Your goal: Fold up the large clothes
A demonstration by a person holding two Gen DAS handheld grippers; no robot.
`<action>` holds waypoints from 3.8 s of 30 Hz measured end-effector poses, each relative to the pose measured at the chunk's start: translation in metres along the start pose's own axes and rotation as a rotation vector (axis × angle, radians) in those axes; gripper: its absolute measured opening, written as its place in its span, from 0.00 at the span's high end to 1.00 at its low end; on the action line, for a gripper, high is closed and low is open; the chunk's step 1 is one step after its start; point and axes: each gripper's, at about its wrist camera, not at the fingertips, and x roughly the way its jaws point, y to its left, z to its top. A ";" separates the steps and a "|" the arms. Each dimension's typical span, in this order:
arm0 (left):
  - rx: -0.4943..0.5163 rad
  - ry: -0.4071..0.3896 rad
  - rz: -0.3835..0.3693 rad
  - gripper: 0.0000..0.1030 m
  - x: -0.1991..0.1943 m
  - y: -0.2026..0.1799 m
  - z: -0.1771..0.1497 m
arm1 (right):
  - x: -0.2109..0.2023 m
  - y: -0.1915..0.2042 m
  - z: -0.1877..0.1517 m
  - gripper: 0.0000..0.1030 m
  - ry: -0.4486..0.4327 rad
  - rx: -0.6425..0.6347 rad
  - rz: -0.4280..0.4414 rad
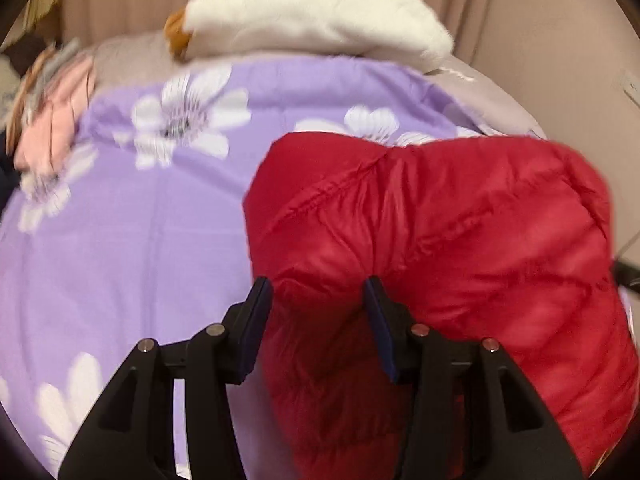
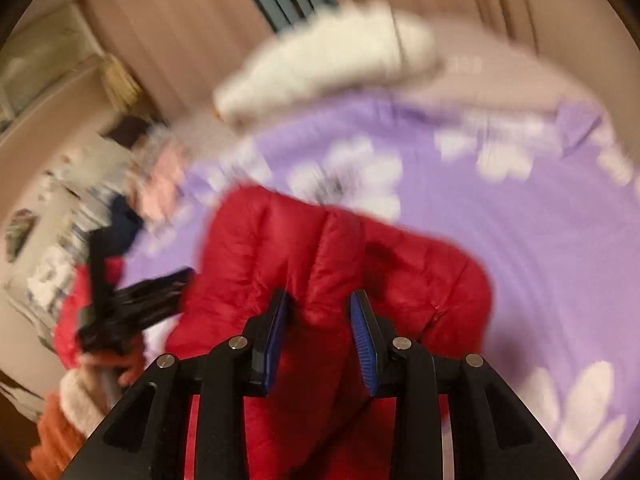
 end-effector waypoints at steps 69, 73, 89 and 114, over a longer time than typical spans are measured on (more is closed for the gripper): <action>0.072 -0.468 0.007 0.00 -0.351 -0.042 -0.112 | -0.215 0.174 -0.101 0.05 -0.387 -0.220 -0.255; 0.078 -0.453 -0.001 0.00 -0.349 -0.043 -0.113 | -0.215 0.173 -0.102 0.05 -0.388 -0.211 -0.257; -0.003 -0.456 -0.010 0.00 -0.344 -0.034 -0.108 | -0.214 0.180 -0.100 0.05 -0.382 -0.218 -0.242; 0.014 -0.486 0.039 0.00 -0.348 -0.041 -0.112 | -0.209 0.183 -0.107 0.05 -0.366 -0.224 -0.284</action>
